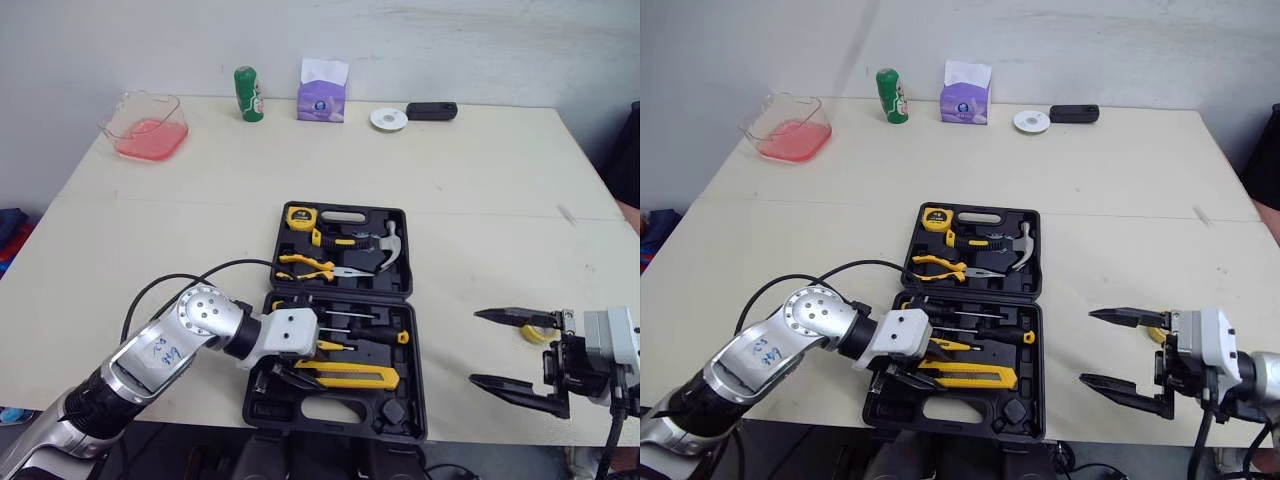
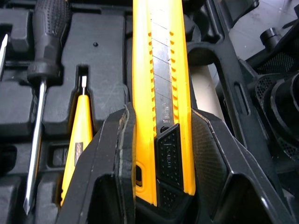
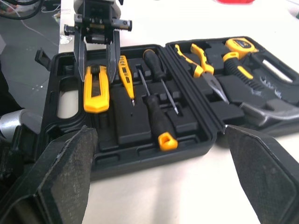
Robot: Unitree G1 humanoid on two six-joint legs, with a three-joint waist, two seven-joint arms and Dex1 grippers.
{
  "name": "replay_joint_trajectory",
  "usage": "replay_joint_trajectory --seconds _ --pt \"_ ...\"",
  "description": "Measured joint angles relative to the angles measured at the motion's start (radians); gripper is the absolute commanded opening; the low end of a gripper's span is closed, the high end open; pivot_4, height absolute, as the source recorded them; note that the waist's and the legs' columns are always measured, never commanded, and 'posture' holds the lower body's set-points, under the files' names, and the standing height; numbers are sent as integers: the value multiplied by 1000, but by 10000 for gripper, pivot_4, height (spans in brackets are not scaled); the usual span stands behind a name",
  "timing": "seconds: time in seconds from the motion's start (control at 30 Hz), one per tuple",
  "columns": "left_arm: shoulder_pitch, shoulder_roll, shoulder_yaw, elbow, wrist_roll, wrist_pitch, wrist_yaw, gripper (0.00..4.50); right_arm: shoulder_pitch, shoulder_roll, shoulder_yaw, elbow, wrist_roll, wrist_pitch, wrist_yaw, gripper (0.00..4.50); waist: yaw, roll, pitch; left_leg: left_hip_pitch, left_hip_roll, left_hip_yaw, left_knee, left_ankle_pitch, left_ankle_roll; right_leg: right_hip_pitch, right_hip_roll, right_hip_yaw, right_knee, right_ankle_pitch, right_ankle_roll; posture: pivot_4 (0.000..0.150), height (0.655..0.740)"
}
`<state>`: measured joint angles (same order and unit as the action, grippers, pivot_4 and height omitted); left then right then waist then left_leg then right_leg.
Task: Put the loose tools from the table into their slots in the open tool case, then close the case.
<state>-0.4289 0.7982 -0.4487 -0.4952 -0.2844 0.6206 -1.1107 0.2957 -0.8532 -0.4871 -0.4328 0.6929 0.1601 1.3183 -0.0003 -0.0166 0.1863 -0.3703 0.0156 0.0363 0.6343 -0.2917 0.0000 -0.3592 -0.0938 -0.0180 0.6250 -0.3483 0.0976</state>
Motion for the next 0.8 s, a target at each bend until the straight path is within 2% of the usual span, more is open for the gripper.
replay_joint_trajectory --seconds 0.53,0.8 --pt "20 31 -15 -37 73 -22 17 12713 -95 -9 42 -16 1 79 -67 45000 0 0 0 0 0 0 0 0 0 1 0 0 -1 0 0 1500 7400" --pt "20 56 -22 -96 82 36 46 12713 -105 -9 50 -42 1 99 -95 45000 -2 0 0 1 0 0 0 0 1 1 0 0 0 0 0 1500 7400"
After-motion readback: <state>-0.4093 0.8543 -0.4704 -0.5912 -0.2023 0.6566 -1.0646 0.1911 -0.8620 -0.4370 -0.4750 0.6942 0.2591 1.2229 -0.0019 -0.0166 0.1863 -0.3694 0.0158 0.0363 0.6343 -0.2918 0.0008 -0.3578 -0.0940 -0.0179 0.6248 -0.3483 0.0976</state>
